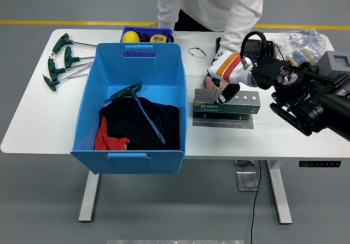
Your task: Lift tool from toolbox,place it in box,lift tool from toolbox,place it in box
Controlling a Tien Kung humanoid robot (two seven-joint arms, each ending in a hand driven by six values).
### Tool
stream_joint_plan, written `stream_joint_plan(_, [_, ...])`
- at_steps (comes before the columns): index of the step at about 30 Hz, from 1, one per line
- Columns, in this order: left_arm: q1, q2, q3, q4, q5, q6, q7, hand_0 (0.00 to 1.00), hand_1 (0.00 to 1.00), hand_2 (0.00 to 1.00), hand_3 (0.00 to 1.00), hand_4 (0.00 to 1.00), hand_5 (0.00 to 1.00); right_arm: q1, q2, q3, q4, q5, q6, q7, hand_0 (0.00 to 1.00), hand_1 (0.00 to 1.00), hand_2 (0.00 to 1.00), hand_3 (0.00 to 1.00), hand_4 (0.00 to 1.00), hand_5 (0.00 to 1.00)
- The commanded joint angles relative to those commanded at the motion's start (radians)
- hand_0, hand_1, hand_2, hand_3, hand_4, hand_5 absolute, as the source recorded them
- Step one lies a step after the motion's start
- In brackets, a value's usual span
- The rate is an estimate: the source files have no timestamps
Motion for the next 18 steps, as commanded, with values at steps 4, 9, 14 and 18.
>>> stream_joint_plan(4, [-0.001, 0.000, 0.002, 0.000, 0.000, 0.001, 0.000, 0.463, 0.448, 0.488, 0.758, 0.826, 0.775, -0.002, -0.001, 0.009, 0.000, -0.020, 0.010, 0.006, 0.745, 0.523, 0.492, 0.375, 0.981, 0.648])
stream_joint_plan(9, [-0.001, 0.001, 0.003, 0.000, 0.001, 0.001, -0.001, 0.461, 0.446, 0.487, 0.757, 0.826, 0.775, -0.002, -0.003, 0.018, 0.004, -0.047, 0.013, 0.015, 0.692, 0.428, 0.396, 0.349, 0.979, 0.659])
stream_joint_plan(14, [-0.003, 0.002, 0.006, 0.000, -0.001, 0.001, -0.002, 0.460, 0.446, 0.488, 0.758, 0.826, 0.774, -0.003, -0.007, 0.027, 0.006, -0.071, 0.017, 0.022, 0.615, 0.314, 0.308, 0.289, 0.975, 0.663])
stream_joint_plan(18, [-0.005, 0.001, 0.009, 0.000, -0.007, 0.001, -0.005, 0.460, 0.446, 0.488, 0.758, 0.826, 0.774, -0.005, -0.013, 0.034, 0.007, -0.081, 0.020, 0.026, 0.615, 0.314, 0.308, 0.289, 0.975, 0.663])
